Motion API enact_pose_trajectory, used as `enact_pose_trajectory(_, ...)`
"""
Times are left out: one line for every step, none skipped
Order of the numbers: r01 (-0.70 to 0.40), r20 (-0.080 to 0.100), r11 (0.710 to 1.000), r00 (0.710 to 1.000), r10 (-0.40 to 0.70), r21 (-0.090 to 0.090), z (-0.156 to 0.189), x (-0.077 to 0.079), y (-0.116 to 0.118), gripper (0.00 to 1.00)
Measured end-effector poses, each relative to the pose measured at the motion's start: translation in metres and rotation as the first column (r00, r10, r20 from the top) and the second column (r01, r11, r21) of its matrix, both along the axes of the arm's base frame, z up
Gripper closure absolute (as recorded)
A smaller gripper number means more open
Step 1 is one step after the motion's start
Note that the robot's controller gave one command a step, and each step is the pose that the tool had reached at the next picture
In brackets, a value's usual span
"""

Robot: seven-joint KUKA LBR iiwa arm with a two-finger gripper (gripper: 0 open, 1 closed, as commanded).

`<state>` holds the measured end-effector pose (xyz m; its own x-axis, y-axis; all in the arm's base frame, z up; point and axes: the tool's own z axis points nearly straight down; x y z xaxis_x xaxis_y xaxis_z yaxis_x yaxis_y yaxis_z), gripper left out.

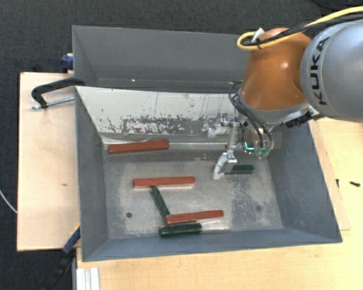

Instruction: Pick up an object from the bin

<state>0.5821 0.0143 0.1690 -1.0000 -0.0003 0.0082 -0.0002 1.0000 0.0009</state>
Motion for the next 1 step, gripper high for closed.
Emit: enact_pose_trajectory(0.001,0.009,1.000,1.000,-0.001,0.000,0.0049,0.0017,0.0000,0.00)
